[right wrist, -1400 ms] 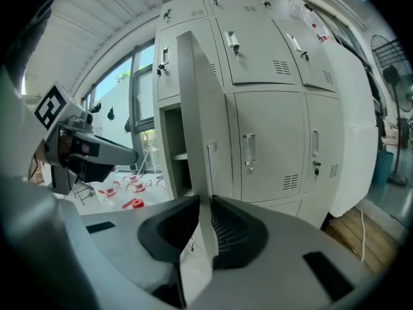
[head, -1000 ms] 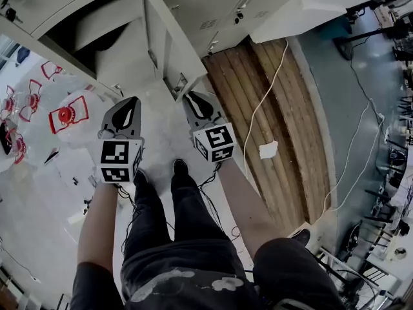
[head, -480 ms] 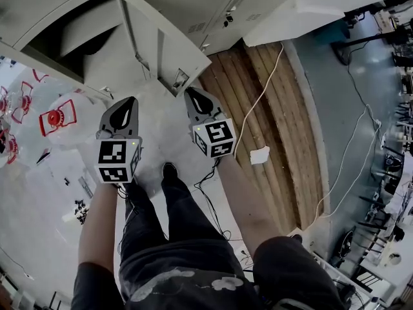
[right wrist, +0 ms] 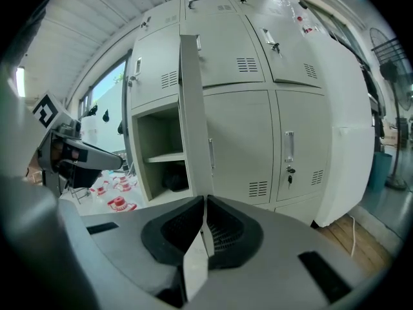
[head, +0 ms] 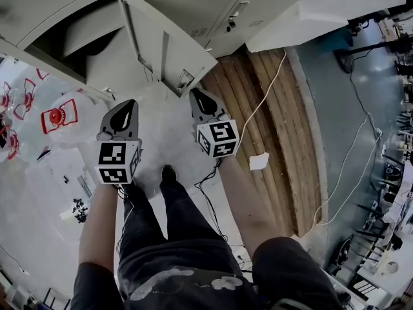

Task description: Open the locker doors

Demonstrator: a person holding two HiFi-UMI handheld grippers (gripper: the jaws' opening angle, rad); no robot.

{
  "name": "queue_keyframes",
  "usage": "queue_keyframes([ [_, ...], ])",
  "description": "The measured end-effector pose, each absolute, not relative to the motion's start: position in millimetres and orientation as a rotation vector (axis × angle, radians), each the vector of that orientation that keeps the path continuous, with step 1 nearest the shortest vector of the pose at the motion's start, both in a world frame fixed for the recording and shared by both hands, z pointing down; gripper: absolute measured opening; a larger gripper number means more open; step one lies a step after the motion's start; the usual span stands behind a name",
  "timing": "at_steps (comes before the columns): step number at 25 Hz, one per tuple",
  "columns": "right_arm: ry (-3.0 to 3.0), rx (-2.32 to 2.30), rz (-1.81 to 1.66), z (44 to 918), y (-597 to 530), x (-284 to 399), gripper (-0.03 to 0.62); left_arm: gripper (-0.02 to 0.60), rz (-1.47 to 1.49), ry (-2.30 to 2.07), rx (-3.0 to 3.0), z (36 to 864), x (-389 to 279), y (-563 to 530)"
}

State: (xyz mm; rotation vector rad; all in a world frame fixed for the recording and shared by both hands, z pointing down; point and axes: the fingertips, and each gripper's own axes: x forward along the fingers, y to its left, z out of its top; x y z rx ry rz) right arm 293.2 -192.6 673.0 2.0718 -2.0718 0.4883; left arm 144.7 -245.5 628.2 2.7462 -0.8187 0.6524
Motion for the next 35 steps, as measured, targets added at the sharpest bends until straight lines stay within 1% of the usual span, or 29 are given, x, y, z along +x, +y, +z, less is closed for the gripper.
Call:
queue_keyframes([
  [7,-2.101,2.132,0.44,640,-192,298,0.043,0.009,0.61,-0.852,2.753,608,141,-251],
  [8,-2.1,2.134,0.435,635,-191,299,0.054,0.009,0.602,-0.858,2.753,604,140,-251],
  [11,-2.096,2.136,0.428,619,-188,300,0.155,0.009,0.58,-0.869,2.757,591,136,-251],
  [14,-2.1,2.127,0.422,605,-182,295,0.207,0.009,0.558,-0.875,2.77,575,129,-251],
  [15,-2.102,2.127,0.42,599,-180,293,0.215,0.009,0.552,-0.877,2.775,570,126,-250],
  [20,-2.107,2.164,0.413,566,-170,278,0.247,0.009,0.527,-0.882,2.792,544,107,-246],
  [25,-2.133,2.208,0.369,517,-163,254,0.264,0.009,0.461,-0.902,2.799,507,78,-247],
  [35,-2.173,2.302,0.178,416,-183,202,0.267,0.009,0.314,-1.009,2.913,409,-4,-274],
])
